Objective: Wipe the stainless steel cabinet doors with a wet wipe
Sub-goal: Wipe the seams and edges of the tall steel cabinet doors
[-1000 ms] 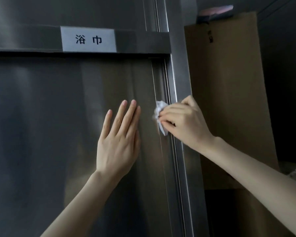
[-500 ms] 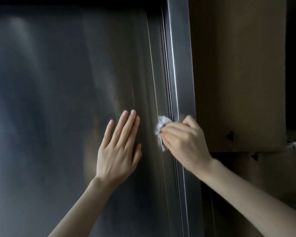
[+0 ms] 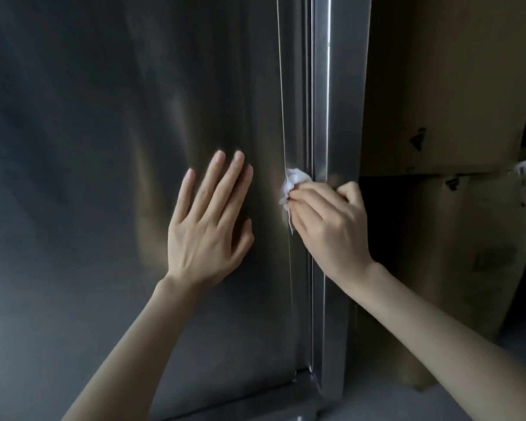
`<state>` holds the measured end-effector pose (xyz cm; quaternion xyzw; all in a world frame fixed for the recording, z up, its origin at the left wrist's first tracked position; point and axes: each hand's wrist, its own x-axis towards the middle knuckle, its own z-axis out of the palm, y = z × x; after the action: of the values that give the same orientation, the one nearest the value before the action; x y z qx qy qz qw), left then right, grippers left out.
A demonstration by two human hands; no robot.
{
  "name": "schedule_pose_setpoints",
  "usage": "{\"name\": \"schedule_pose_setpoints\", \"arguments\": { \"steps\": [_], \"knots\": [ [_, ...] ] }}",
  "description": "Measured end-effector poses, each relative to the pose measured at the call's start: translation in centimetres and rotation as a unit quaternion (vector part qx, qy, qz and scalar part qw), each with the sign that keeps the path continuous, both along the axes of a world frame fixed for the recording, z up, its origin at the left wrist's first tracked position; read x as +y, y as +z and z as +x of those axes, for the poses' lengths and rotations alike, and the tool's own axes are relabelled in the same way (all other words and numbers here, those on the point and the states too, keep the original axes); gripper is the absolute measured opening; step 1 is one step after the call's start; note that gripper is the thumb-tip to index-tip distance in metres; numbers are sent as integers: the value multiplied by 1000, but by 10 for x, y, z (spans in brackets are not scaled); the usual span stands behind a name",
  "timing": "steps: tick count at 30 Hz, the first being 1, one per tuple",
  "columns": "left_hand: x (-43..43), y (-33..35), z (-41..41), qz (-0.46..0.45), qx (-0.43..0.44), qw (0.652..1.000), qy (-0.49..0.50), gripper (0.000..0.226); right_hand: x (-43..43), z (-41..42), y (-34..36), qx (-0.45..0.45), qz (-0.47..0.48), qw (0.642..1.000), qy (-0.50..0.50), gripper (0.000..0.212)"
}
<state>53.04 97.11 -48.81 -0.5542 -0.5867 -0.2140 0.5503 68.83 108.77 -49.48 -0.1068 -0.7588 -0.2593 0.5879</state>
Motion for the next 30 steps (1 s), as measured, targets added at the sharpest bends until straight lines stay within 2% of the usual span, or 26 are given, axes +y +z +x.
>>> {"name": "schedule_pose_setpoints", "arguments": {
  "steps": [4, 7, 12, 15, 17, 20, 22, 26, 30],
  "knots": [
    [-14, -65, -5, -40, 0, 999, 1, 64, -4, 14, -73, -79, 11, 997, 4, 17],
    [-16, -85, -2, -40, -16, 999, 0, 64, -4, 15, -84, -100, 15, 995, -5, 10],
    [-19, -83, 0, -49, -35, 998, -16, 66, -4, 4, -58, -13, 2, 1000, 1, 9],
    [-23, -82, 0, -69, -36, 997, -11, 68, -8, -1, -67, 18, -27, 999, 2, 9],
    [-24, -81, -1, -82, -35, 996, 0, 70, -12, 1, -91, -4, -51, 999, -4, 7],
    [-26, -80, 1, -98, -36, 994, 18, 71, -20, 15, -133, -89, -81, 993, -2, 8],
    [-27, -79, 3, -102, -37, 994, 26, 71, -26, 23, -151, -101, -108, 989, 15, 6],
    [-29, -77, 10, -110, -52, 992, 32, 73, -48, 18, -167, 30, -201, 977, 66, 2],
    [-32, -75, 14, -120, -66, 990, 40, 77, -63, -12, -158, 176, -268, 943, 89, 9]
  ]
}}
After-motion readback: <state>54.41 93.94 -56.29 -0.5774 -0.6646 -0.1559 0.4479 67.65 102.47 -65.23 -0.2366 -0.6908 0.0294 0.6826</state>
